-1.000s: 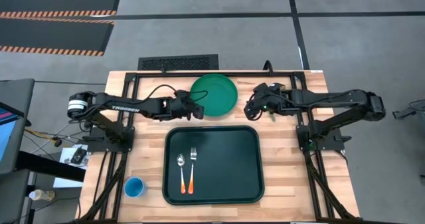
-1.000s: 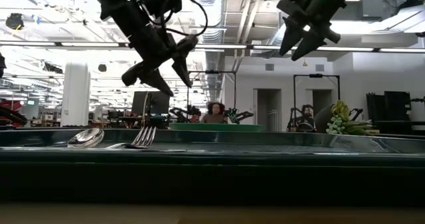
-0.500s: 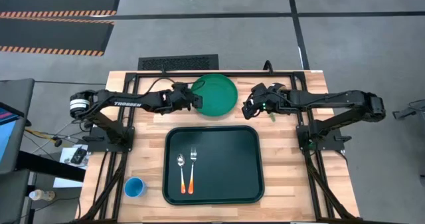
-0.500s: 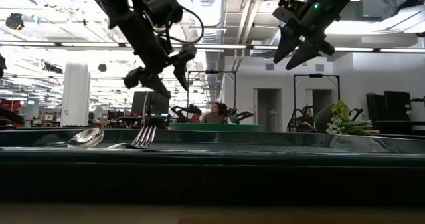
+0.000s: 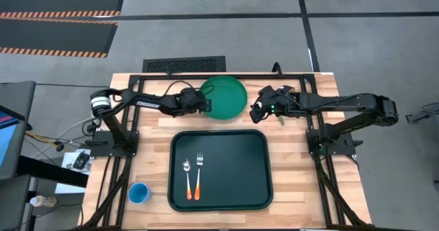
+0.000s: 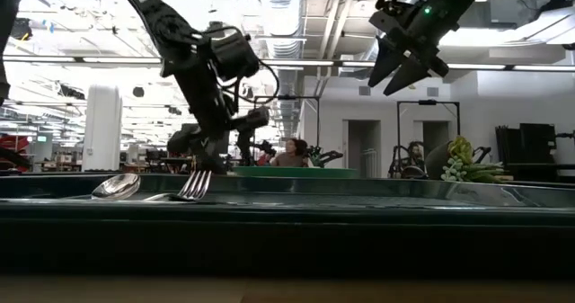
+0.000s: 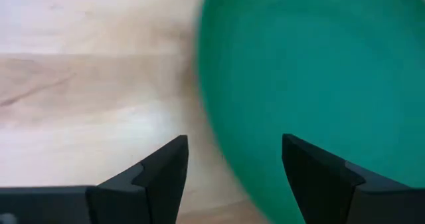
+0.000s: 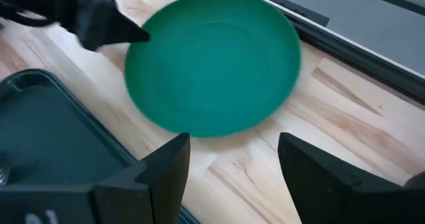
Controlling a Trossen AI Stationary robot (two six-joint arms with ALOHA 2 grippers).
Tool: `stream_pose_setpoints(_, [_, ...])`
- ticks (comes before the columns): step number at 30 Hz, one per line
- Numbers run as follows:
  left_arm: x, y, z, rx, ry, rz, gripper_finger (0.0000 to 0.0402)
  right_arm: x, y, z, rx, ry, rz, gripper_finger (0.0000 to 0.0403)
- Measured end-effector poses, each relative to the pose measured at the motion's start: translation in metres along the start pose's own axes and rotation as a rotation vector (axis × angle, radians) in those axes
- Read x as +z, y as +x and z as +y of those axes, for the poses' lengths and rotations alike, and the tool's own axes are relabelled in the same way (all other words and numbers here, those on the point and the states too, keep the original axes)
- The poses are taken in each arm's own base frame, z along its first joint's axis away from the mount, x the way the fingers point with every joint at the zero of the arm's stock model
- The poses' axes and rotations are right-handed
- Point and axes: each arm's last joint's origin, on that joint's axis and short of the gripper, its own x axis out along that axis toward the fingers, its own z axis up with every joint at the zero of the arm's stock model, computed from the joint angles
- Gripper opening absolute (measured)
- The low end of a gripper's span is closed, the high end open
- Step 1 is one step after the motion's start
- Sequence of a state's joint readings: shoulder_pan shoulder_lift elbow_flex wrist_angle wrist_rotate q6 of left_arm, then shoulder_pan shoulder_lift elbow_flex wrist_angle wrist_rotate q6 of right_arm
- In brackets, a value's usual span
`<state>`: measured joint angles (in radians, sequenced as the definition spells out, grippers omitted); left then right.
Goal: Pick and place plate/cup/fork/spoon on tray
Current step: Put the green plate on the right of the black tray beside the orange fork
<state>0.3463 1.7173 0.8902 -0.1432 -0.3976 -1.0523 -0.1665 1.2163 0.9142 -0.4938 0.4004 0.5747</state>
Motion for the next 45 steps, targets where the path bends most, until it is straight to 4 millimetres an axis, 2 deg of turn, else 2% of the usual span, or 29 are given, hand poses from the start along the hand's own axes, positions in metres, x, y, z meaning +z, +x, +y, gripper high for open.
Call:
stream_pose_setpoints(4, [-0.005, 0.012, 0.002, 0.014, -0.021, 0.027, 0.0222, 0.000, 0.000, 0.001, 0.009, -0.009, 0.003, 0.0255])
stream_pose_setpoints(7, [-0.005, 0.015, 0.002, 0.005, -0.032, 0.035, 0.0201, 0.000, 0.000, 0.001, 0.012, -0.025, 0.002, 0.0255])
stream_pose_setpoints(20, [0.001, 0.016, 0.003, 0.018, -0.013, -0.023, 0.0012, 0.000, 0.000, 0.001, 0.014, -0.024, -0.001, 0.0255])
stream_pose_setpoints(25, [0.003, 0.015, 0.000, -0.016, -0.030, -0.036, 0.0002, 0.001, -0.003, 0.000, 0.019, -0.015, -0.007, 0.0255])
stream_pose_setpoints(29, [0.007, 0.012, -0.009, -0.103, -0.051, -0.079, 0.0002, 0.004, -0.013, -0.003, 0.037, -0.004, -0.036, 0.0255])
stream_pose_setpoints(34, [0.014, -0.004, -0.025, -0.264, -0.089, -0.120, 0.0001, 0.012, -0.041, -0.014, 0.081, 0.039, -0.120, 0.0255])
stream_pose_setpoints(39, [0.018, -0.047, -0.048, -0.447, -0.027, -0.159, 0.0000, 0.019, -0.077, -0.032, 0.118, 0.100, -0.236, 0.0255])
stream_pose_setpoints(42, [0.001, -0.073, -0.059, -0.522, 0.061, -0.090, 0.0000, 0.019, -0.098, -0.043, 0.138, 0.126, -0.300, 0.0255])
stream_pose_setpoints(45, [-0.030, -0.091, -0.064, -0.539, 0.157, -0.015, 0.0000, 0.018, -0.116, -0.052, 0.156, 0.155, -0.365, 0.0255])
